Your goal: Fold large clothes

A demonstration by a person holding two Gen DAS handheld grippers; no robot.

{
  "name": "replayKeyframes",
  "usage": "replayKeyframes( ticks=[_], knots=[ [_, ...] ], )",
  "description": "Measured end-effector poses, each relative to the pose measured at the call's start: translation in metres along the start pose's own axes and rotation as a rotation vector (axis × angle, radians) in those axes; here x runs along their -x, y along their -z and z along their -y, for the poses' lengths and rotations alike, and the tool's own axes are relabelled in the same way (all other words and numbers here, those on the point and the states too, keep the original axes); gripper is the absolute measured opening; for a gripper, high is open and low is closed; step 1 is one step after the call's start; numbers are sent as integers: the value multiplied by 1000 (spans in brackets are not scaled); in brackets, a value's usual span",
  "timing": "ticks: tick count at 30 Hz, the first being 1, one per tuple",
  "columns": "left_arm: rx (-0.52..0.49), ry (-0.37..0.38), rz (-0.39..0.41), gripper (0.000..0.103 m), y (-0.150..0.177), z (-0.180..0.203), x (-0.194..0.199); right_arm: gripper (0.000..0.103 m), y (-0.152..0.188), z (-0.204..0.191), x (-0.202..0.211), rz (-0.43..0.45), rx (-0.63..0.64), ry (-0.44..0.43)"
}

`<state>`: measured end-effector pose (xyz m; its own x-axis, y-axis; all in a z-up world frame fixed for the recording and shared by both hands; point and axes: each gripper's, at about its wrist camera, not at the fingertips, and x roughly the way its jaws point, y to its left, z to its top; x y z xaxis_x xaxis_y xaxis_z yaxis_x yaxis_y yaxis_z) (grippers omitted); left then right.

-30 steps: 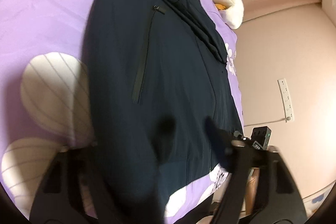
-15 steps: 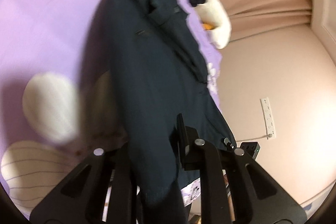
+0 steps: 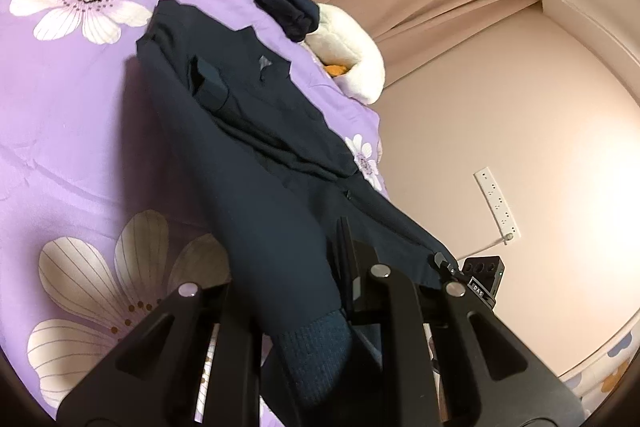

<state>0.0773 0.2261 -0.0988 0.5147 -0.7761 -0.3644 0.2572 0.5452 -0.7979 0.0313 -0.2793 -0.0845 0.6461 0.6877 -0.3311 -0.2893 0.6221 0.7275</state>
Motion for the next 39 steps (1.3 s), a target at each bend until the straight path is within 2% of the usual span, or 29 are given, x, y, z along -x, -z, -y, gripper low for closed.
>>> replayKeyframes(
  ticks=[11,22,31,36,39],
  knots=[
    [-90,32,55,14,-2,44,46,11,-10,-37,38,41,92,-61],
    [-203,65,110,14,16,96,103,11,-2,-83,88,101,217,-123],
    [-288,136,169,15,32,139,151,11,-4,-116,131,191,336,-241],
    [-284,165,190,15,26,140,154,11,-12,-123,134,223,373,-285],
    [-237,149,183,15,16,126,140,12,-19,-116,121,213,355,-258]
  ],
)
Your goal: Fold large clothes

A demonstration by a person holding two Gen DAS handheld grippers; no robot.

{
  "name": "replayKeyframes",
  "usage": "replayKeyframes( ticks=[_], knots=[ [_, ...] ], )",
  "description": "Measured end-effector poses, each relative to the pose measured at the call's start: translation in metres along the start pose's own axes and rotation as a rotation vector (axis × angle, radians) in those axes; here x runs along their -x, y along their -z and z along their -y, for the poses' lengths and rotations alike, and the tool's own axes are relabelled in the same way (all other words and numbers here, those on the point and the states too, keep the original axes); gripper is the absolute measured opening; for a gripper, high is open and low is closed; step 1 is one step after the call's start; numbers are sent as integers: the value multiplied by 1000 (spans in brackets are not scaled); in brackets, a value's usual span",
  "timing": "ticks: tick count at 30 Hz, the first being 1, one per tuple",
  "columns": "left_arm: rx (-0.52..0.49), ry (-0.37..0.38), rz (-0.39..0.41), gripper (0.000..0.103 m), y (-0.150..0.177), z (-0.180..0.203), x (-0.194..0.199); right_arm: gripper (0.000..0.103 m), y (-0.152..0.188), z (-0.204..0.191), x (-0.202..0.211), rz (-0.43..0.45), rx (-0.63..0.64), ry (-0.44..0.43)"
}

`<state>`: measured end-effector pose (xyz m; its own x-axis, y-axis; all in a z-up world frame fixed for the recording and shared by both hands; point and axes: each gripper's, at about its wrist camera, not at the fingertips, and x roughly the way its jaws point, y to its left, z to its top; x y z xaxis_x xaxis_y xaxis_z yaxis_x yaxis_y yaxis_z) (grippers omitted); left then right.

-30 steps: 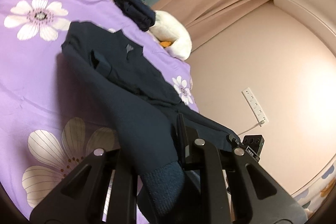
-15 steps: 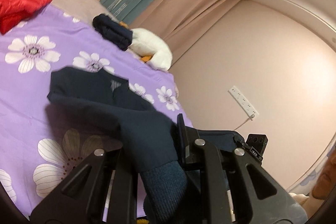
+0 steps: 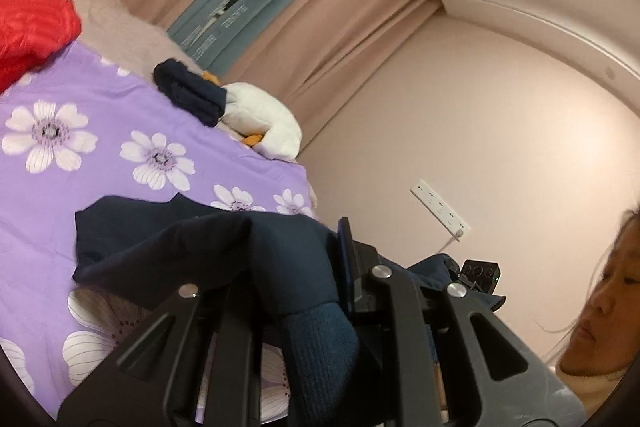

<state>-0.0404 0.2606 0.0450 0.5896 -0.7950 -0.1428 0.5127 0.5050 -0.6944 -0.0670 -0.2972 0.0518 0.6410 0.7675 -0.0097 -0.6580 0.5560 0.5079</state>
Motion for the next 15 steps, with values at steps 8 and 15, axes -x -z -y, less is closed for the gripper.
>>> replayKeyframes(
  ticks=[8,15],
  knots=[
    [140,-74,-47,16,-13,-65,-54,12,5,76,-39,-45,-188,141],
    [237,-131,-40,16,-20,-120,-81,12,14,143,-57,-23,-316,276]
  ],
)
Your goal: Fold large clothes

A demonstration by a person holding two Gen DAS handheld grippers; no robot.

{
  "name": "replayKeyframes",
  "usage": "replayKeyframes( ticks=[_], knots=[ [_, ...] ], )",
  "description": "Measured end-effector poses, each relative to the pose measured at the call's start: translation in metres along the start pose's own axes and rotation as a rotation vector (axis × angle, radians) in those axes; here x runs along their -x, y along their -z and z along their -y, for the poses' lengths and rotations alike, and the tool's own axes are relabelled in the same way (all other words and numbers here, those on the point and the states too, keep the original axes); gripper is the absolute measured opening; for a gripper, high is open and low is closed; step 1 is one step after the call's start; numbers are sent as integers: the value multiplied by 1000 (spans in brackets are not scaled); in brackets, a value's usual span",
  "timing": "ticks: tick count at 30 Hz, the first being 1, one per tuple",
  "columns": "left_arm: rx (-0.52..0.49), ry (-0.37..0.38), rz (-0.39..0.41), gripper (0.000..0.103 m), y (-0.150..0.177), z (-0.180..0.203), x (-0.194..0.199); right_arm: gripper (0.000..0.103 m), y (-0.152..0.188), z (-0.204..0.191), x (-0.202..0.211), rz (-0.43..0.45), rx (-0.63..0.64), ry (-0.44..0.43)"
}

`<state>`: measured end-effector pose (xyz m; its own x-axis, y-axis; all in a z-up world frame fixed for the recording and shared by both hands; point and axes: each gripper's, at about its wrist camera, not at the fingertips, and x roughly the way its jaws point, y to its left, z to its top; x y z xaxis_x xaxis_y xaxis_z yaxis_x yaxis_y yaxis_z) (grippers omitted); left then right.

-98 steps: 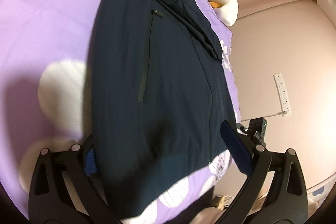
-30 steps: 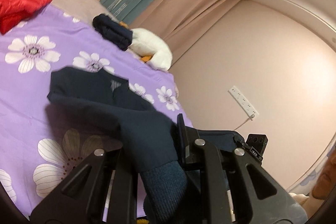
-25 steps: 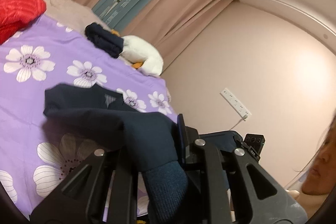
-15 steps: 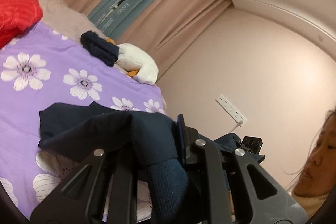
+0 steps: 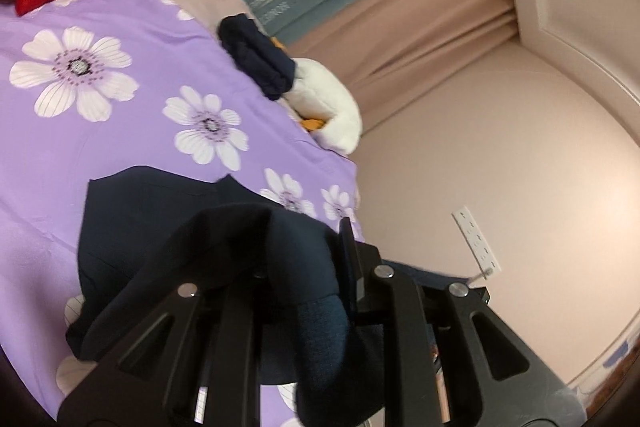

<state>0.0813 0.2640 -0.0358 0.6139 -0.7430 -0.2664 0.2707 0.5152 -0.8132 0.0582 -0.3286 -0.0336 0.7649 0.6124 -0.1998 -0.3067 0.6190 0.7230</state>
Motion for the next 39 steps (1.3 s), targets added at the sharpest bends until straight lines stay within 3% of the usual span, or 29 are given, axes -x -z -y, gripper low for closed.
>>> replayKeyframes(
  ticks=[4,10,16,29,34,36,39],
  knots=[
    [32,-47,-20,16,2,-24,-14,12,7,30,-13,-22,-44,86],
    [93,-95,-48,16,-1,-60,-41,12,14,55,-32,-65,-92,133],
    [141,-148,-57,16,-25,-88,-78,12,4,77,-67,-104,-128,173],
    [321,-373,-180,16,-51,-179,-178,15,0,164,-150,-240,-329,351],
    [392,-384,-189,33,-52,-195,-189,34,1,186,-156,-261,-451,340],
    [398,-358,-164,60,-58,-191,-185,46,-3,188,-154,-249,-494,309],
    [360,-379,-81,81,-77,-178,-170,60,-15,191,-141,-185,-580,264]
  ],
)
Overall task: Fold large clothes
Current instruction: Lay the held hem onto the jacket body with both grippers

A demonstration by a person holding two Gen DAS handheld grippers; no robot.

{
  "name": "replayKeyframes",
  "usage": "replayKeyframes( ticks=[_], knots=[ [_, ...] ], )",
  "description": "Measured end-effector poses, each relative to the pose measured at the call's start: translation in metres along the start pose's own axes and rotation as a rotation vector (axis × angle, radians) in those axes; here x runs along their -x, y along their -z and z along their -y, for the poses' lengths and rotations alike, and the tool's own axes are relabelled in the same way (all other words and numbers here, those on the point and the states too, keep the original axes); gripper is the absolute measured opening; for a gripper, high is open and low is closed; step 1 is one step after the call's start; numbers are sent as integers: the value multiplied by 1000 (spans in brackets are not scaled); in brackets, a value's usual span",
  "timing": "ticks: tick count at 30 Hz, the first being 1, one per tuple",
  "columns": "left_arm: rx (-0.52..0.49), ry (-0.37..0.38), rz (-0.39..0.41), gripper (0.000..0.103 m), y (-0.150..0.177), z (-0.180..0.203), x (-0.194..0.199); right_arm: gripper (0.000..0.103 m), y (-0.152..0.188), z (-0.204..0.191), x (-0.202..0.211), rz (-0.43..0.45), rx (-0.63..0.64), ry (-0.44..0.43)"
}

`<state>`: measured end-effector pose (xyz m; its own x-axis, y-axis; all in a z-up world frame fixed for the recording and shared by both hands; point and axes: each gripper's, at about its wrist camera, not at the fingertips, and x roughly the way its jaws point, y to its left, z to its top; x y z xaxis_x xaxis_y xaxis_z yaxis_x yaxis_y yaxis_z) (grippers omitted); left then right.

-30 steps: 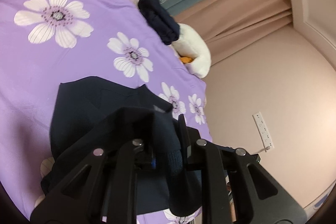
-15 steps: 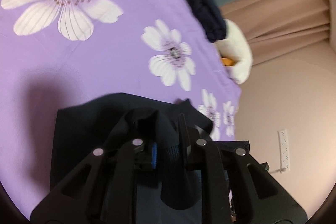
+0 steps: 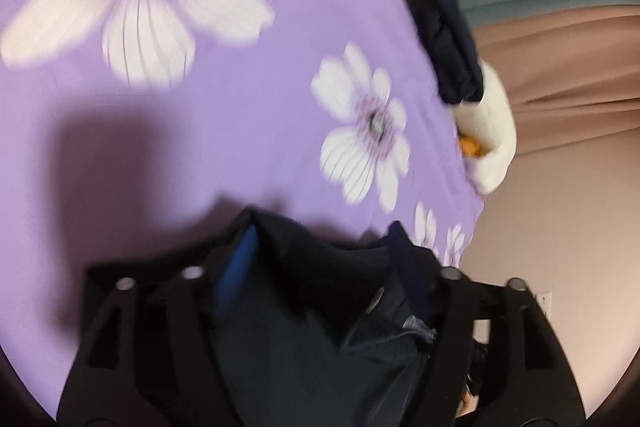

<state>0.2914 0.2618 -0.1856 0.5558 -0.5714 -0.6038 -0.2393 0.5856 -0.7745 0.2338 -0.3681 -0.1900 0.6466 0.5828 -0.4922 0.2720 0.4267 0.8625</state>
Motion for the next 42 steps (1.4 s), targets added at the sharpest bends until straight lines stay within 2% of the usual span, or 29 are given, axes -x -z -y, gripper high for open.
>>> replayKeyframes(
  ticks=[2,4,7,9,12,15,17,20,24,27,28,29,30,31,32,34,36,38,40,42],
  knots=[
    [-22,-14,63,85,-8,7,18,66,-8,0,12,28,-56,-35],
    [-46,-10,86,85,-14,12,31,67,-13,-4,22,51,-61,-40],
    [-129,-46,90,85,-8,22,44,70,-14,-22,29,96,49,18],
    [-209,-63,56,85,7,29,45,73,-13,-35,29,112,104,20],
    [-287,-64,-12,85,31,32,36,73,-2,-73,13,56,335,66],
    [-329,-67,-62,85,53,30,29,73,44,-125,-35,-132,739,170],
    [-345,-66,-84,85,66,28,23,72,71,-141,-60,-205,917,207],
    [-357,-74,-109,86,78,25,13,71,107,-153,-96,-308,1136,240],
    [-376,-110,-129,86,86,19,0,70,127,-162,-144,-393,1320,302],
    [-372,-110,-131,87,86,15,-4,61,132,-157,-168,-467,1395,346],
    [-371,-105,-130,87,85,14,-4,55,132,-155,-172,-487,1418,362],
    [-371,-103,-131,87,85,13,-4,43,132,-153,-177,-519,1439,383],
    [-372,-102,-130,87,84,13,-5,37,132,-150,-181,-556,1459,409],
    [-373,-102,-130,87,84,13,-5,18,133,-149,-182,-575,1475,417],
    [-376,-102,-129,87,84,13,-6,7,133,-150,-180,-583,1496,419],
    [-385,-108,-128,87,84,14,-7,5,137,-156,-175,-577,1547,419],
    [-390,-113,-125,88,84,17,-8,5,143,-162,-173,-526,1615,449],
    [-389,-121,-116,88,82,17,-10,4,147,-170,-178,-410,1685,507],
    [-378,-130,-111,88,80,17,-12,4,147,-175,-188,-332,1712,551],
    [-375,-137,-104,88,79,18,-14,3,147,-170,-206,-340,1688,588]
  ],
)
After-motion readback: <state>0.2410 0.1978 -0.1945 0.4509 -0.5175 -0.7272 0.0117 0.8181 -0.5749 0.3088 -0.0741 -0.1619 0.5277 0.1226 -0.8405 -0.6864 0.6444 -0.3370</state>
